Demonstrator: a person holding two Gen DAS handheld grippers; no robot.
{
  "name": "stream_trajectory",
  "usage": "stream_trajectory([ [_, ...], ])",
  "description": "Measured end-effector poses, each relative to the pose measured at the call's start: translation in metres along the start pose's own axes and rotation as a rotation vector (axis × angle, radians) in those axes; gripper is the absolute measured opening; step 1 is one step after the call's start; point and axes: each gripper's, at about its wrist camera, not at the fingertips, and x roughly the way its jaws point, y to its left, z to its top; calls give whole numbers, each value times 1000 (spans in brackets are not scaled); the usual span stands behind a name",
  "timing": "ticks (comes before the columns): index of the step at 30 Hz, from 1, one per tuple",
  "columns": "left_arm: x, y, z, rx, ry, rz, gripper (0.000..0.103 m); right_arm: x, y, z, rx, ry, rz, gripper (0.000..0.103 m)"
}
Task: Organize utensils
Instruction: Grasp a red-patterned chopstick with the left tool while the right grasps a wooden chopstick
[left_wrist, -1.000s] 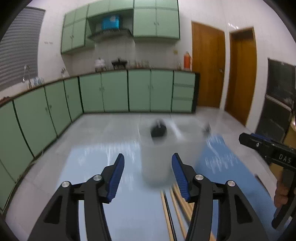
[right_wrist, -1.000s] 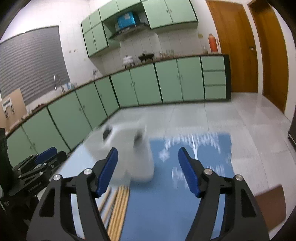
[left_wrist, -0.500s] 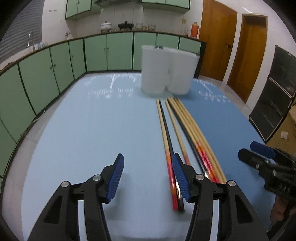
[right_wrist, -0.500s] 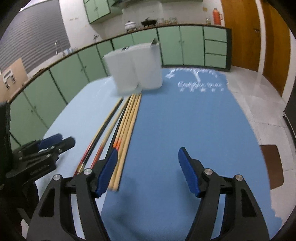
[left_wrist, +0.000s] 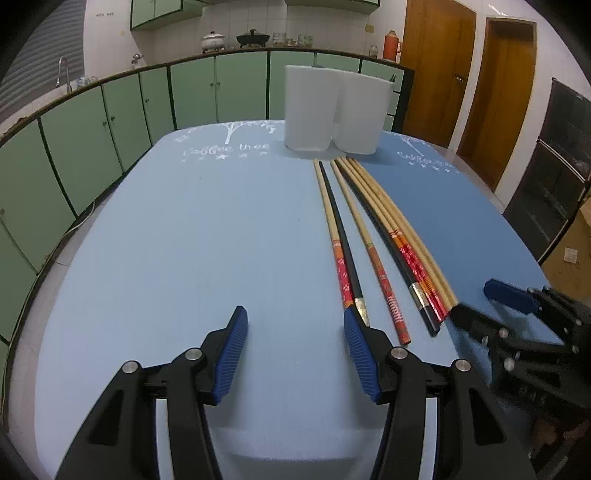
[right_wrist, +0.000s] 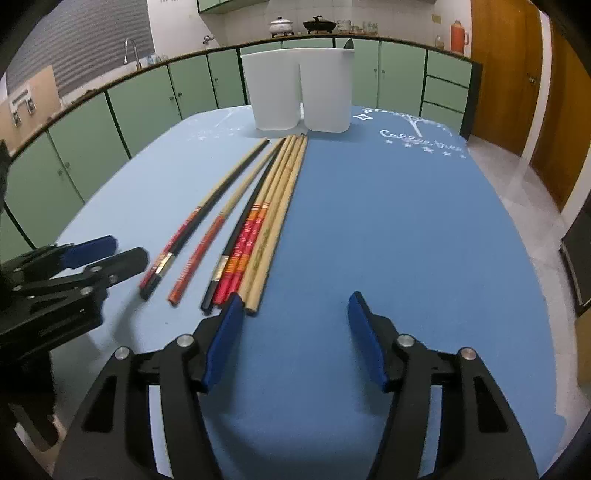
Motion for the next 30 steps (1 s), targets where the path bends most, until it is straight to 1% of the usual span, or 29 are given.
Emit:
stream_trajectory([
  [2,-1,0,-2,0,-1,1,54,-2,-9,0,22,0,-22,55],
  [6,-5,-1,-4,10,-8,-4,54,-8,-20,0,48,-8,-19,55],
  [9,-6,-5,-6,16,-6,-11,54,-7,-19,-2,46,-4,-8,54],
  [11,-5,-7,-8,20,2,-14,54,-5,-16,-3,41,-1,-4,52],
  [17,-4,-9,-10,38,3,-14,54,-4,-15,-5,42,-11,-3,52],
  [18,-4,-9,-10,43,3,-9,55,-3,-15,-5,42,-11,-2,52],
  [20,-4,-4,-10,42,-2,38,55,-3,-16,-4,46,-11,-1,51],
  [21,-1,0,-9,33,9,48,55,-3,-15,-4,46,-11,-1,51],
  [25,-4,5,-8,21,10,40,54,-4,-15,-5,47,-13,1,52],
  [27,-10,3,-8,19,-1,6,54,-4,-16,-5,52,-14,6,53],
  [28,-13,0,-10,33,-2,-7,54,-4,-15,-5,51,-14,5,53],
  [30,-13,-6,-13,68,11,-2,54,-4,-15,-5,50,-14,5,53],
])
